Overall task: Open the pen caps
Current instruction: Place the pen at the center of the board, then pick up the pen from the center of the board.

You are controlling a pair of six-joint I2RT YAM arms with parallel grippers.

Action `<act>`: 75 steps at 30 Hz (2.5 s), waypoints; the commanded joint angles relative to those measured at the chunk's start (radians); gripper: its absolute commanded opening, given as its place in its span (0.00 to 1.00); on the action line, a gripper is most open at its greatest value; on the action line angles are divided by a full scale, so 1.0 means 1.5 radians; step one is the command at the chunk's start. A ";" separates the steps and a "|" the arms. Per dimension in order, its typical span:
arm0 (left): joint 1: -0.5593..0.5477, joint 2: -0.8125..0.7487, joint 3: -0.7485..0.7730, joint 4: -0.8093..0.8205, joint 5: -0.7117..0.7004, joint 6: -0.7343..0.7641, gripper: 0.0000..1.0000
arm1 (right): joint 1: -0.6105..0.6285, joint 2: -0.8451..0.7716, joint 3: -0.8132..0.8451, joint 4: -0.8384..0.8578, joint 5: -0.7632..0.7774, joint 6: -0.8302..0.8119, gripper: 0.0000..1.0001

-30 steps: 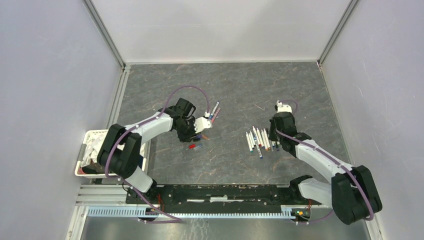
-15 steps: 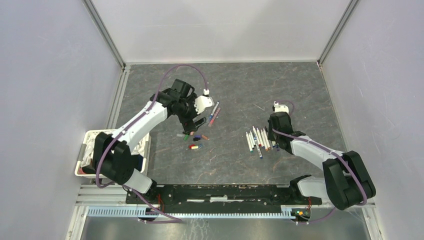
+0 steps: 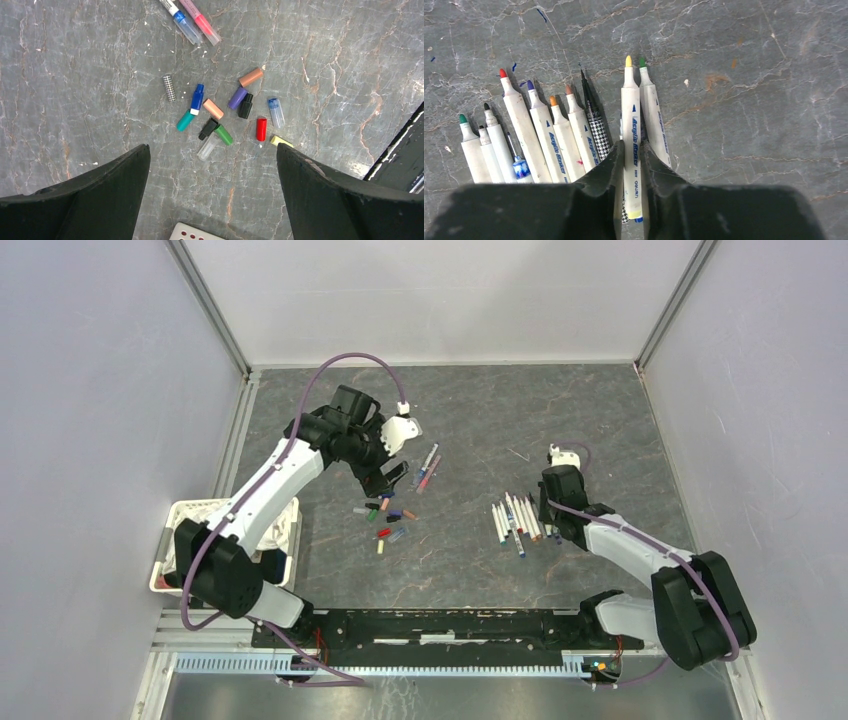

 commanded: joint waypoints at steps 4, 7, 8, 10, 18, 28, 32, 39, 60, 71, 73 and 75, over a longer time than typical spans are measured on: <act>0.012 -0.030 0.026 -0.020 0.019 -0.037 1.00 | -0.002 -0.022 0.004 -0.026 0.046 0.011 0.13; 0.019 -0.035 0.027 -0.027 0.020 -0.037 1.00 | -0.002 -0.018 0.004 -0.027 0.047 0.010 0.13; 0.022 -0.037 0.027 -0.028 0.020 -0.036 1.00 | -0.002 -0.018 0.004 -0.028 0.050 0.010 0.13; 0.028 -0.044 0.027 -0.030 0.019 -0.032 1.00 | -0.003 -0.016 0.008 -0.032 0.057 0.007 0.13; 0.044 -0.059 0.028 -0.036 0.020 -0.018 1.00 | -0.007 -0.002 0.007 -0.036 0.041 -0.012 0.18; 0.049 -0.061 0.027 -0.041 0.029 -0.014 1.00 | -0.007 -0.004 0.010 -0.046 0.026 -0.021 0.34; 0.050 -0.061 0.027 -0.041 0.029 -0.013 1.00 | -0.007 -0.007 0.021 -0.070 0.059 -0.019 0.34; 0.052 -0.059 0.033 -0.040 0.032 -0.015 1.00 | -0.013 -0.014 0.021 -0.089 0.096 -0.005 0.33; 0.086 -0.061 0.060 -0.046 0.065 -0.020 1.00 | -0.027 -0.054 0.131 -0.124 0.027 -0.013 0.54; 0.113 -0.065 0.029 -0.002 0.065 -0.075 1.00 | 0.154 0.186 0.393 -0.088 0.008 0.068 0.57; 0.116 -0.078 0.010 0.014 0.053 -0.080 1.00 | 0.181 0.265 0.464 -0.094 0.012 0.075 0.57; 0.119 -0.092 -0.006 0.026 0.036 -0.081 1.00 | 0.198 0.342 0.534 -0.103 0.009 0.082 0.56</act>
